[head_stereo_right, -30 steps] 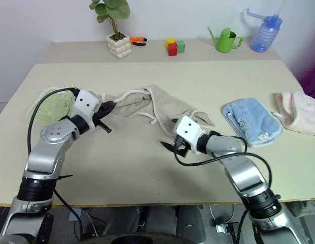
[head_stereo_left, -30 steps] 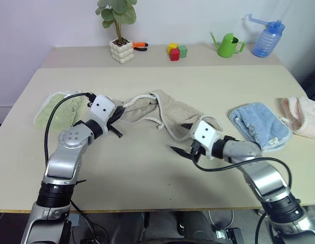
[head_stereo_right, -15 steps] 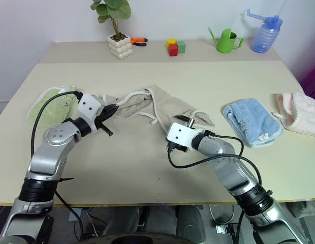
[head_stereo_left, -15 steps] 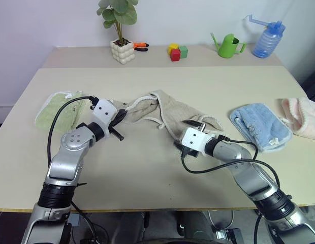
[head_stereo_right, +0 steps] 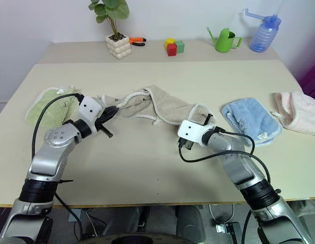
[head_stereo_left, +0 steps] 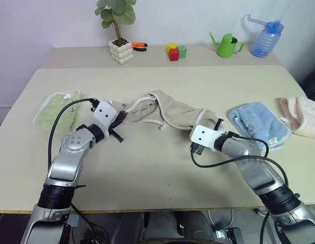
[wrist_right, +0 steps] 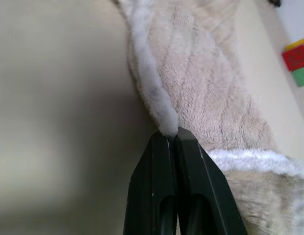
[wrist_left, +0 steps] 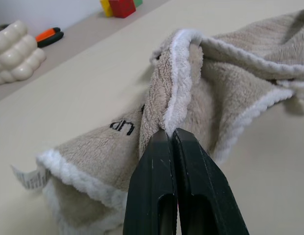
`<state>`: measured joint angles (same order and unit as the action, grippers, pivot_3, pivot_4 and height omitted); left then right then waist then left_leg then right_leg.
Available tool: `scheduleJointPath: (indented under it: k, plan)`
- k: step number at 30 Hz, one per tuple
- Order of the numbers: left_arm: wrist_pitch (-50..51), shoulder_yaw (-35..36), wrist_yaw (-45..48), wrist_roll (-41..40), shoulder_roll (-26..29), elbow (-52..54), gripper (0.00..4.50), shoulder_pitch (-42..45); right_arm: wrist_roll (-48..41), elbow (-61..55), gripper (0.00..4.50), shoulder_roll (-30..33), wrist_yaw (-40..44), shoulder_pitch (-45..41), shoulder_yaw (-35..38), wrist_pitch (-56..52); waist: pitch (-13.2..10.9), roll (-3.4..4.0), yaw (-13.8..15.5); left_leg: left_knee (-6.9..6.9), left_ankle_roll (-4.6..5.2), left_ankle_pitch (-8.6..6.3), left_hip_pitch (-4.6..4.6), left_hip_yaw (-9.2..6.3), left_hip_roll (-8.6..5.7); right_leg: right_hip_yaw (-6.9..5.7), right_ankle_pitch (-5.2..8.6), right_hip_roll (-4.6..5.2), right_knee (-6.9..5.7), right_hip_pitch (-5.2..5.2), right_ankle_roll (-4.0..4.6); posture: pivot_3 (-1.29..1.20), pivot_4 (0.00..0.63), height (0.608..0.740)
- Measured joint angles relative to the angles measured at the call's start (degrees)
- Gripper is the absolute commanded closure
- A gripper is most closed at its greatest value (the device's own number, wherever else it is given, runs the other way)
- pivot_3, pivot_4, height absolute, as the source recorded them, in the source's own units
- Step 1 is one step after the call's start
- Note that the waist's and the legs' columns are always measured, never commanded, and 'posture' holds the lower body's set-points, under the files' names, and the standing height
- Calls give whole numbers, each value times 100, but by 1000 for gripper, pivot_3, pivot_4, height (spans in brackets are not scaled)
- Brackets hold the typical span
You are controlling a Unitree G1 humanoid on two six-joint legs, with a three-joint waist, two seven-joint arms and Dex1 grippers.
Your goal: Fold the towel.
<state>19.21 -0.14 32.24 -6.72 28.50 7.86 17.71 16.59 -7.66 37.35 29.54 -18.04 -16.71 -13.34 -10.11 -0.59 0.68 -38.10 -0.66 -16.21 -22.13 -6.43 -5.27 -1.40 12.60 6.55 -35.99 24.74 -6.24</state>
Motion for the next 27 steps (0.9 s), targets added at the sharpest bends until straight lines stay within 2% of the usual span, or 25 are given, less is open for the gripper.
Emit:
scheduleJointPath:
  k: [9,17,20,24,27]
  plan:
    - [-98,431,-175,-19,153,-382,4500,516,-218,357,4471,57,53,-606,725,292,-1,1,-2,0,-9,5,-1,1,0,0,0,0,1,0,0,0,150,732]
    - [-109,625,-219,-13,423,-466,4500,426,-714,307,4471,269,753,-180,910,628,-1,1,-8,1,-25,14,-2,2,0,1,0,1,3,0,0,0,150,732]
    - [-114,839,-203,-30,623,-558,4500,380,-898,321,4471,365,824,-218,1189,632,-1,2,-22,2,-24,14,-1,2,2,1,0,-1,1,2,0,0,150,732]
    - [-225,927,-158,-23,759,-834,4500,505,-892,669,4471,390,681,-747,1435,685,-2,1,-22,1,-24,14,-1,2,1,0,0,-1,0,3,0,0,150,732]
    - [-459,920,-318,105,765,-1631,4500,1302,-801,1418,4471,422,345,-1551,1549,807,-6,-4,14,-2,-32,19,-13,-3,-3,-9,-1,2,1,6,0,0,150,732]
